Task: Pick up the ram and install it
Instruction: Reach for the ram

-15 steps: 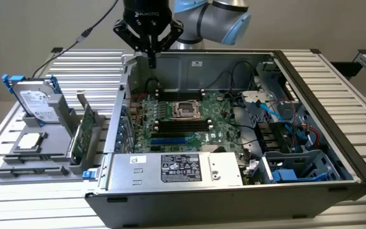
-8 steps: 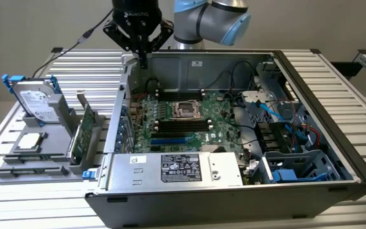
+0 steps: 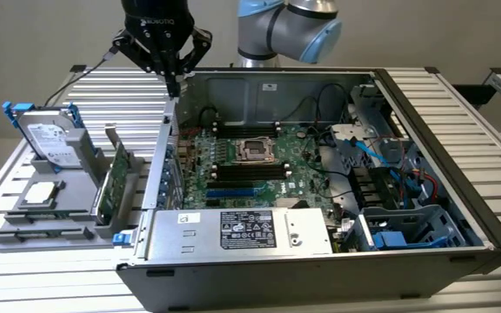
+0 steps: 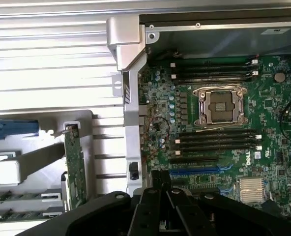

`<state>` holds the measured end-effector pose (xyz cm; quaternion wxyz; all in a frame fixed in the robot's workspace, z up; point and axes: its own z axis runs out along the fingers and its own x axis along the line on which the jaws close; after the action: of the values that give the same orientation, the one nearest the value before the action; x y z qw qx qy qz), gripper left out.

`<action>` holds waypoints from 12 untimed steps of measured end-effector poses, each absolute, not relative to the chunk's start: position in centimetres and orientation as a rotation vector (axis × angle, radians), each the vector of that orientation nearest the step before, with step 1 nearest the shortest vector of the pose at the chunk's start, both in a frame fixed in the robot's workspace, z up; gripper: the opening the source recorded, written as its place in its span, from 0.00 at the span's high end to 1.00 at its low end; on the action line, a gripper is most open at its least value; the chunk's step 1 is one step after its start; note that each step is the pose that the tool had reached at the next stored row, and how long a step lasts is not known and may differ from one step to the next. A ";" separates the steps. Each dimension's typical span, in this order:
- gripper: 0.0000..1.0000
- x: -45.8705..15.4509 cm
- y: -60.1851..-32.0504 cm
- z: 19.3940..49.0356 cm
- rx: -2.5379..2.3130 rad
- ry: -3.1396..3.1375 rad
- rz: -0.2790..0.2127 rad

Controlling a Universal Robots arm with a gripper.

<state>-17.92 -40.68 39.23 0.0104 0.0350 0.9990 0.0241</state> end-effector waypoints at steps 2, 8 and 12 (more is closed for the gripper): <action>0.89 -18.5 -40.8 39.2 0.108 3.118 0.075; 0.89 -20.6 -41.1 39.2 0.105 3.118 0.075; 0.89 -22.4 -41.3 39.1 0.105 3.118 0.075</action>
<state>-22.41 -41.33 39.08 0.0103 0.0336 0.9991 0.0240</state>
